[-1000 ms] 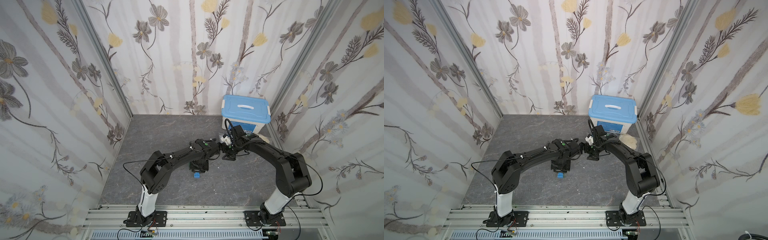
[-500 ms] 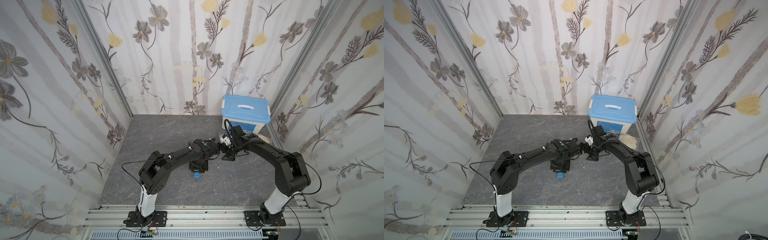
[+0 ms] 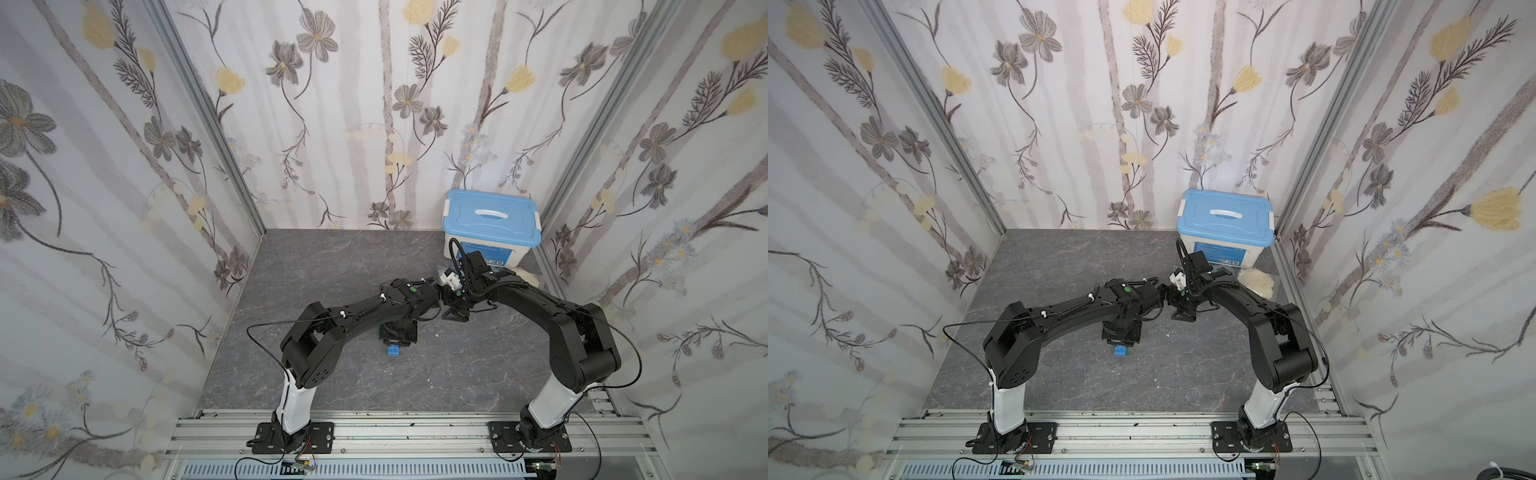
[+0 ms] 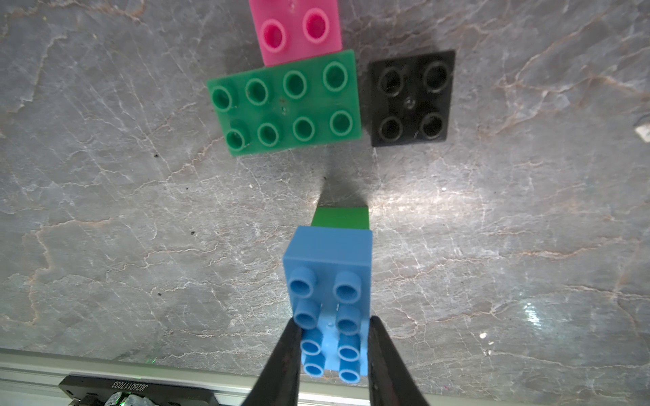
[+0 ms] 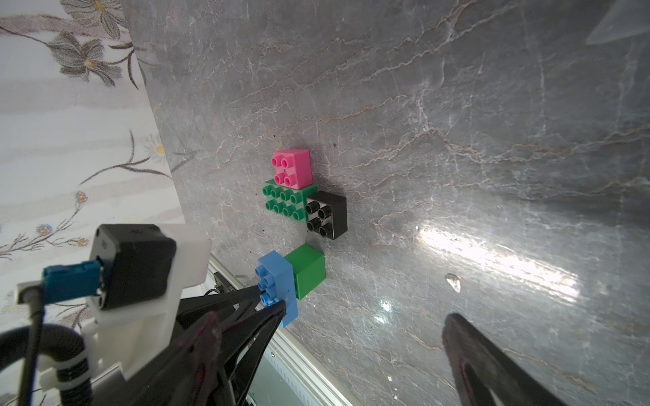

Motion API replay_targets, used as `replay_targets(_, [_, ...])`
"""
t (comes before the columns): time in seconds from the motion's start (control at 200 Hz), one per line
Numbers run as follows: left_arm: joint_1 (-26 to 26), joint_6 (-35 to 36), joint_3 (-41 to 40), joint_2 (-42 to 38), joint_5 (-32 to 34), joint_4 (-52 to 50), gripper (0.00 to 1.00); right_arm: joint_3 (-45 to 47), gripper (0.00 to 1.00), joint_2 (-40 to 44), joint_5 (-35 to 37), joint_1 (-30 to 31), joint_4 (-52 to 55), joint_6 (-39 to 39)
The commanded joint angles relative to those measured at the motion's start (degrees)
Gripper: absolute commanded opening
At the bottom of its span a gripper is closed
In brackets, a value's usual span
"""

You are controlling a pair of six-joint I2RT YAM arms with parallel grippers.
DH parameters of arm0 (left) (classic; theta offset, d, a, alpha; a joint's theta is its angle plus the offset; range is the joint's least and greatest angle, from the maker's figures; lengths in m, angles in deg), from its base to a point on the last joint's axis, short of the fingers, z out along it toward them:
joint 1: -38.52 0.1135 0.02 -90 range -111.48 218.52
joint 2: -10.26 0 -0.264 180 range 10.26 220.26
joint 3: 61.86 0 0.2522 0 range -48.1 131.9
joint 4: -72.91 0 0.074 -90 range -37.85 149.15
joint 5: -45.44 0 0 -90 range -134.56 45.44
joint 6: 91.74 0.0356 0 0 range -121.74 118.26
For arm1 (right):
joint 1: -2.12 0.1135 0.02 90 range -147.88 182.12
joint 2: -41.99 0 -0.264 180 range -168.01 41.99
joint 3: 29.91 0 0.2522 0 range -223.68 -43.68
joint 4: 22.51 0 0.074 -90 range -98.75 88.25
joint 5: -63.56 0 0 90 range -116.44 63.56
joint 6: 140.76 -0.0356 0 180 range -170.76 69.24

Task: Assemble the letter f with lego
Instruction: Assemble the lego brick with the lego brick.

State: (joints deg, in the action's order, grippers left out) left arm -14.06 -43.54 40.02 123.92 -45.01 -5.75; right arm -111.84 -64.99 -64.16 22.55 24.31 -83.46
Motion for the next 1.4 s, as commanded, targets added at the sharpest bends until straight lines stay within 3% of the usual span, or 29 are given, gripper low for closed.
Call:
replay_targets(0.0, [-0.2, 0.1, -1.4, 2.8, -2.7, 2.3, 0.0, 0.1, 0.99, 1.5, -0.9, -0.6, -3.5, -0.8])
replay_targets(1.079, [0.3, -1.8, -2.9, 2.1, -1.8, 2.7, 0.0, 2.0, 1.0, 1.1, -3.5, -2.0, -6.0, -1.4])
replay_targets(1.394, [0.4, -1.2, -0.9, 1.2, 0.7, 1.3, 0.21, 0.8, 0.99, 0.3, -3.7, -2.0, -5.7, -1.6])
